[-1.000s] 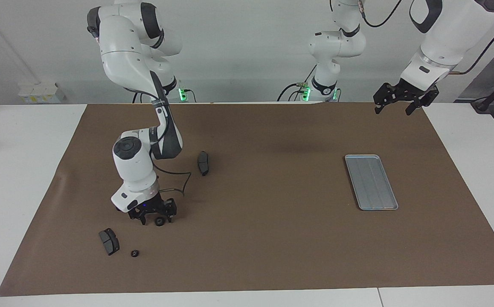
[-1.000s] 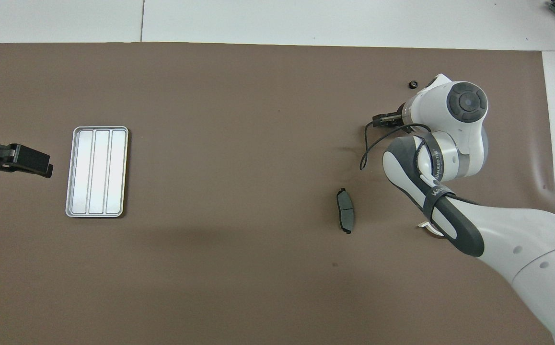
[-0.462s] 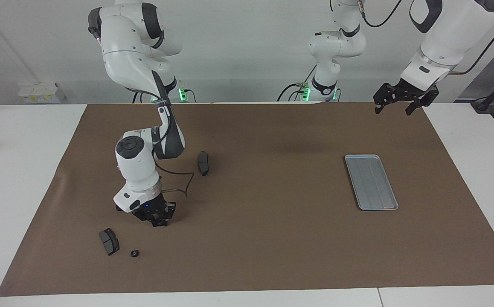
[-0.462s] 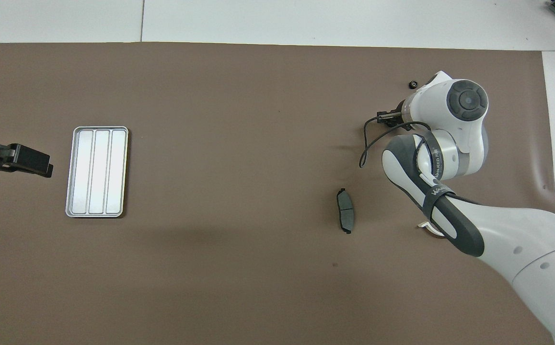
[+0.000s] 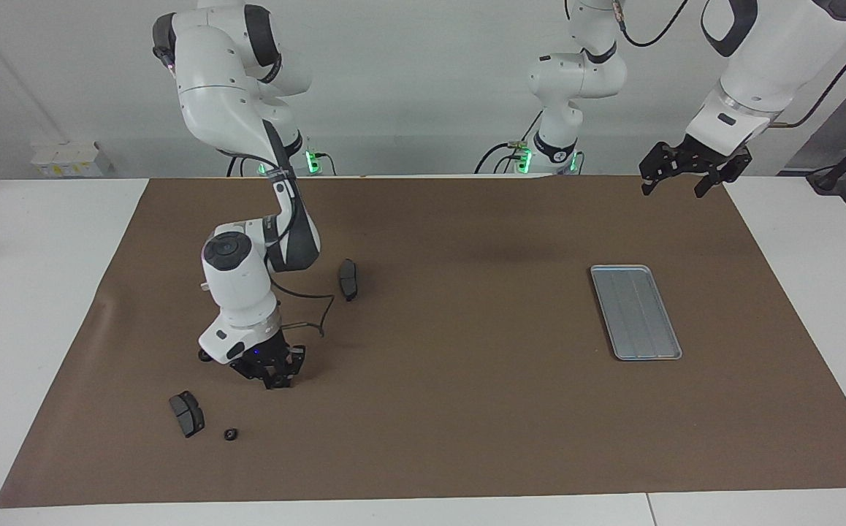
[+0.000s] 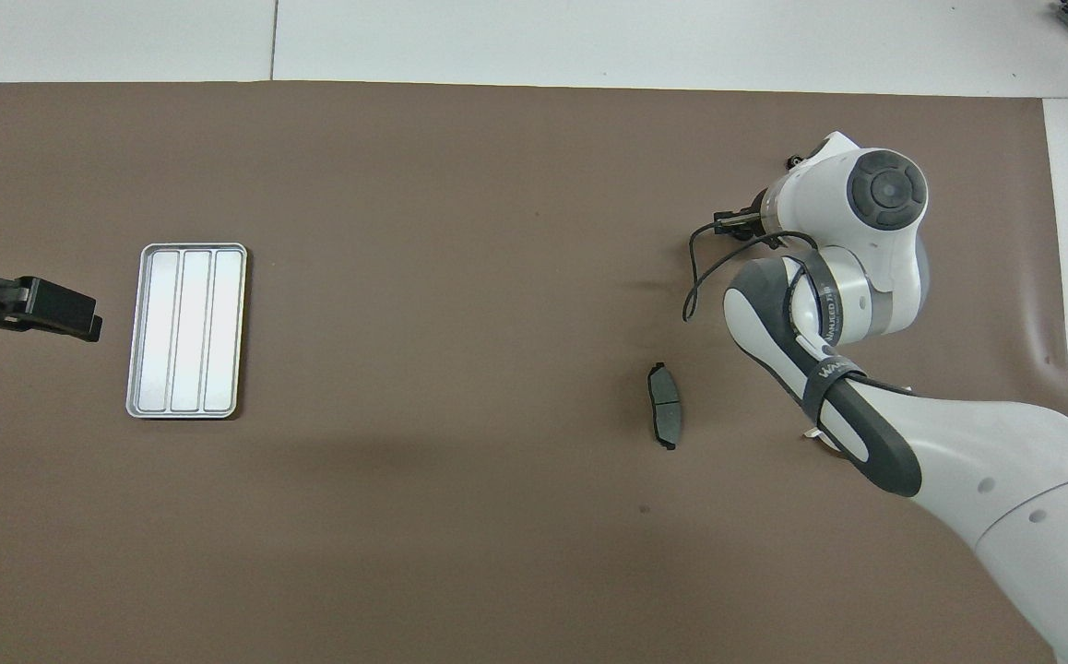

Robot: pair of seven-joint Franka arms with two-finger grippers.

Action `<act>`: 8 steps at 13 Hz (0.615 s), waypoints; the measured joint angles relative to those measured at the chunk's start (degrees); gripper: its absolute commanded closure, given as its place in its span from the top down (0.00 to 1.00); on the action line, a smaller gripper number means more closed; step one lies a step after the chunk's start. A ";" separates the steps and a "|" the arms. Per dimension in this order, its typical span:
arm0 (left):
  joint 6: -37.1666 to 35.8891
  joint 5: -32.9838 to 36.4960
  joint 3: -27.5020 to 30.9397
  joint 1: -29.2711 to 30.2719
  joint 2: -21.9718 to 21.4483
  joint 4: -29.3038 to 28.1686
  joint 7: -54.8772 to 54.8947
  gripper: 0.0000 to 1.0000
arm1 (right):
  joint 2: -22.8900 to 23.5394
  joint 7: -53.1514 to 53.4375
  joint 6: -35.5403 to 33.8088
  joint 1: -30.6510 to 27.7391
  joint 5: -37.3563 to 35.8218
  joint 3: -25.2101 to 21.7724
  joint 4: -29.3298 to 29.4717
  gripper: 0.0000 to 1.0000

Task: Pick bearing gear from pile to tray
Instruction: 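Close the right gripper on the black ring and lift it, then carry the ring with the right gripper while the left gripper approaches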

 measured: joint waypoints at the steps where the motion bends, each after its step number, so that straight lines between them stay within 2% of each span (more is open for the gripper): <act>1: 0.00 0.00 0.00 0.00 0.00 0.00 0.00 1.00 | -0.05 0.33 -0.86 1.41 0.01 0.05 1.05 0.04; 5: 0.00 0.00 0.00 0.00 0.00 0.00 0.00 1.00 | -1.29 5.77 -0.26 7.55 0.01 0.24 2.85 0.04; 8: 0.00 0.00 0.00 0.00 0.00 0.00 0.00 1.00 | -1.44 9.25 6.36 13.22 0.01 0.34 2.86 0.05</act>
